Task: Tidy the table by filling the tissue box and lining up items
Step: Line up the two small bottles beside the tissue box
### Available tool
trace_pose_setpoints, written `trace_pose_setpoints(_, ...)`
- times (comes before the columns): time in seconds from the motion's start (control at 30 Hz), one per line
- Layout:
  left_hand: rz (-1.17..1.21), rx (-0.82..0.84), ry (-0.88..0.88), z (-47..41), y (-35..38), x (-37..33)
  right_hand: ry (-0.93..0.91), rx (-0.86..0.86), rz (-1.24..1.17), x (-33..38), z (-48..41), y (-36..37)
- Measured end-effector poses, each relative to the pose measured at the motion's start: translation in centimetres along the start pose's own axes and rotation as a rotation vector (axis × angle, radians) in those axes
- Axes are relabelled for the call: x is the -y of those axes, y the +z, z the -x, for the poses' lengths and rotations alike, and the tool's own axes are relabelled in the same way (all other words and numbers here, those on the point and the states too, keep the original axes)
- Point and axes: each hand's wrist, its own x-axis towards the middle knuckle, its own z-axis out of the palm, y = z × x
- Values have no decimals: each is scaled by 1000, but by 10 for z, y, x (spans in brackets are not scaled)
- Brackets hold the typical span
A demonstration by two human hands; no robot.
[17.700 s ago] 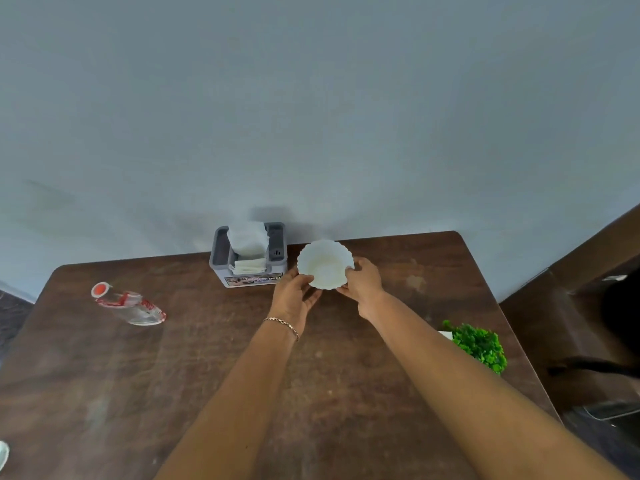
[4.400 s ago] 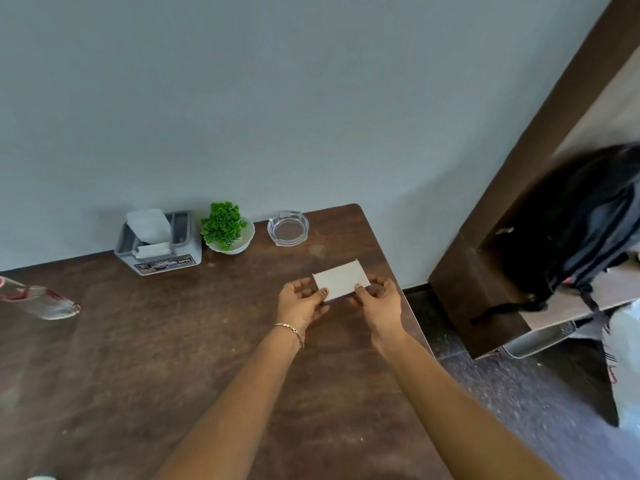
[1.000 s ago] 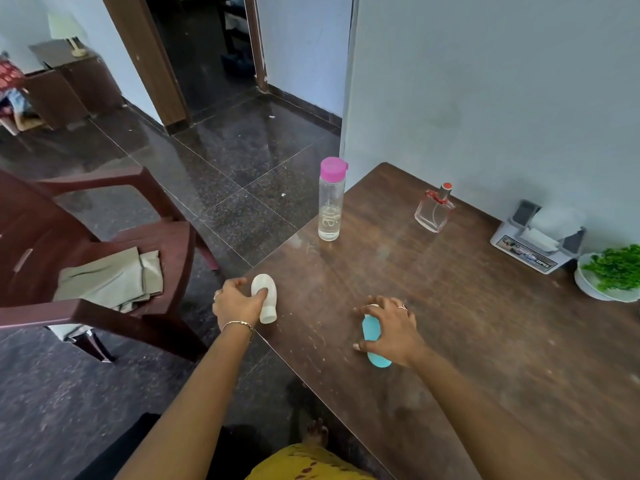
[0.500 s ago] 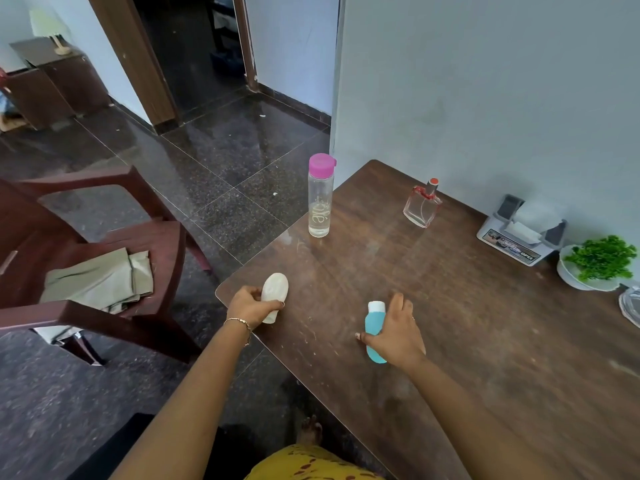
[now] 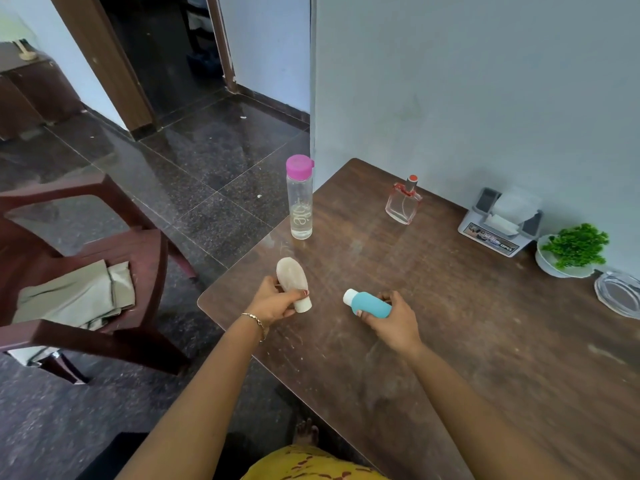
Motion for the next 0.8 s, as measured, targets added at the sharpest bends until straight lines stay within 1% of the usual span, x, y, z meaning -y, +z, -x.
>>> trace_pose_setpoints(0.13,-11,100,28,-11,13,-18,88,22,-272,8,-10,-9)
trace_pose_setpoints(0.23,-9,191,49,-23,22,-35,120,-34,-378,16,-14,-18)
trace_pose_setpoints(0.33,-28,279,74,-33,34,-54,139,-140,-459,21,-19,-31)
trace_pose_setpoints(0.43,-44,352,138,-39,50,-74,133,-224,-504,26,-23,-50)
trace_pose_setpoints(0.53,-68,404,196,-42,72,-98,111,-287,-472,30,-29,-77)
trace_pose_setpoints(0.63,-108,449,254,-42,94,-123,58,-326,-388,38,-40,-108)
trace_pose_setpoints(0.7,-190,460,353,-44,111,-142,17,-367,-329,44,-51,-130)
trace_pose_setpoints(0.8,-347,425,512,-49,136,-174,-48,-404,-166,58,-72,-161)
